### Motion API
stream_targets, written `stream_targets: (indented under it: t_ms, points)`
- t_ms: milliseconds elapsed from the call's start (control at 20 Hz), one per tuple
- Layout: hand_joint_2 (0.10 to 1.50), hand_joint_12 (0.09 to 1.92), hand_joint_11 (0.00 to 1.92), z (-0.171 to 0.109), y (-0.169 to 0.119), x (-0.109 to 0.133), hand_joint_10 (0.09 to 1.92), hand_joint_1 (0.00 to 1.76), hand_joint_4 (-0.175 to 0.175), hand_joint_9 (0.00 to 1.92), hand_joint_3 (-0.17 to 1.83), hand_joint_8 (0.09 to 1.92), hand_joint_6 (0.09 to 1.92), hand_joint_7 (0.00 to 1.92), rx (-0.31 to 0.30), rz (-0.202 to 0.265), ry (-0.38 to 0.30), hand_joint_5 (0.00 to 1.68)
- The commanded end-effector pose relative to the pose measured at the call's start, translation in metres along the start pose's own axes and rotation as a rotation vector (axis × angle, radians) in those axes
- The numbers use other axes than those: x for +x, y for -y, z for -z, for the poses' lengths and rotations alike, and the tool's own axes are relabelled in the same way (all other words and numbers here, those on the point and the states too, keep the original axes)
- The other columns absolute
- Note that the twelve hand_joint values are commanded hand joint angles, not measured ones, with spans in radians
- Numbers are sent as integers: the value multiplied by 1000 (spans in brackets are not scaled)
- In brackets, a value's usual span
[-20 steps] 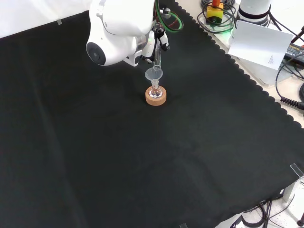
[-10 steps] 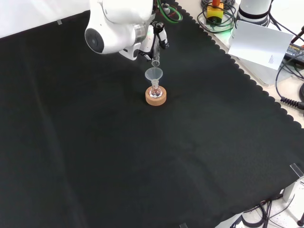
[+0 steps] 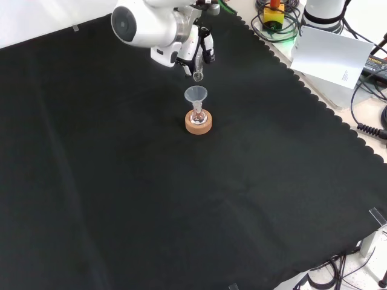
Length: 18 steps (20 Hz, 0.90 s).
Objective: Pour the water from the graduated cylinder into the round-bottom flask.
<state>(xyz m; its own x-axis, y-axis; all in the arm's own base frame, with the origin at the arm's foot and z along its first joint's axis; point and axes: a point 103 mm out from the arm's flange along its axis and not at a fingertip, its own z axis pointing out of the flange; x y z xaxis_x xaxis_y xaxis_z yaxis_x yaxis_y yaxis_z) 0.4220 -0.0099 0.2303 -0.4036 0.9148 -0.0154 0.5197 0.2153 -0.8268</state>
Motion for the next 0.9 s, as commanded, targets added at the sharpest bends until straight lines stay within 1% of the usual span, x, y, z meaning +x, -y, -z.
stream_targets:
  t_ms: [50,100,200,350,500,600,900]
  points:
    - [1086,673,1387,2,0,7,87,1169,-174,1548,11,142,915,1407,-229,27,-45,1045]
    - [1086,673,1386,2,2,5,87,1169,-174,1548,11,141,915,1407,-247,35,-52,1045]
    - [1086,673,1386,3,5,2,87,1168,-173,1547,11,140,915,1407,-303,48,-68,1045]
    - [1086,673,1386,2,10,-7,87,1168,-172,1546,11,139,915,1408,-382,79,-111,1046]
    - [1085,672,1386,0,13,-12,87,1167,-170,1542,11,138,915,1408,-445,96,-136,1046]
    - [1085,672,1385,0,14,-16,87,1167,-169,1539,11,137,915,1408,-473,116,-172,1047]
    - [1085,671,1384,-3,15,-30,87,1167,-167,1536,12,135,914,1408,-595,172,-262,1047]
